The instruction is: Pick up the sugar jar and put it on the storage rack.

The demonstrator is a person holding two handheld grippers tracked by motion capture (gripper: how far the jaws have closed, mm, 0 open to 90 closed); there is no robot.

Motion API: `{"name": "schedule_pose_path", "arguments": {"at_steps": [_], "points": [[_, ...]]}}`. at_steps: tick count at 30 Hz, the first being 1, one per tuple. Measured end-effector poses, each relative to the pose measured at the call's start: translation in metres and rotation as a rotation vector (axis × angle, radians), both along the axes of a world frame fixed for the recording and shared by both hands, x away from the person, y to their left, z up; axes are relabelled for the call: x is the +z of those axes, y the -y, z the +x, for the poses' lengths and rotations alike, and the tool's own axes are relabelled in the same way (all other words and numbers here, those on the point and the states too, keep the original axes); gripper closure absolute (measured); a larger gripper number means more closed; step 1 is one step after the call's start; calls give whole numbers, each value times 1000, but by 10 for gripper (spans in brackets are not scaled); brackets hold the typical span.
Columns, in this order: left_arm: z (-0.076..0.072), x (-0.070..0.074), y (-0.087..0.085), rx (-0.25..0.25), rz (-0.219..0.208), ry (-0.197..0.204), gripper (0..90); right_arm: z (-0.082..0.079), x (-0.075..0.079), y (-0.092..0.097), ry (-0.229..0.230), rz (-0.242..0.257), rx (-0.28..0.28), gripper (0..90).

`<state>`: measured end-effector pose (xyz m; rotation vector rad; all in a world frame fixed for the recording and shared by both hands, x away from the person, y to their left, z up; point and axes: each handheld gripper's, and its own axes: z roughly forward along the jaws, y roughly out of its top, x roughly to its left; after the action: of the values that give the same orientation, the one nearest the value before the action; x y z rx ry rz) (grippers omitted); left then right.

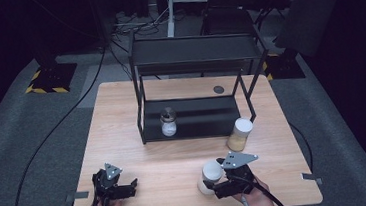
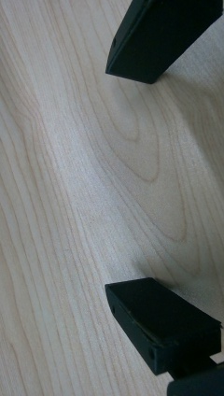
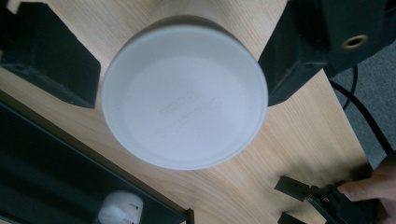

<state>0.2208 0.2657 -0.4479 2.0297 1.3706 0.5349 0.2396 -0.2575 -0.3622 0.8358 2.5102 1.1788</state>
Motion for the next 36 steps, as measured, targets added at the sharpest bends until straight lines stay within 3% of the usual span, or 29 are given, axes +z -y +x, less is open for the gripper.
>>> {"name": "schedule_pose_path", "arguments": {"at_steps": [7, 17, 23, 36], "points": [[0, 0, 0, 0, 0, 0, 3, 2, 1, -3, 8, -18, 38, 327], [0, 0, 0, 0, 0, 0, 3, 4, 9, -12, 12, -57, 50, 332], [0, 0, 0, 0, 0, 0, 3, 9, 16, -13, 2, -50, 56, 332], [0, 0, 0, 1, 0, 0, 3, 19, 39, -11, 27, -41, 43, 332]]}}
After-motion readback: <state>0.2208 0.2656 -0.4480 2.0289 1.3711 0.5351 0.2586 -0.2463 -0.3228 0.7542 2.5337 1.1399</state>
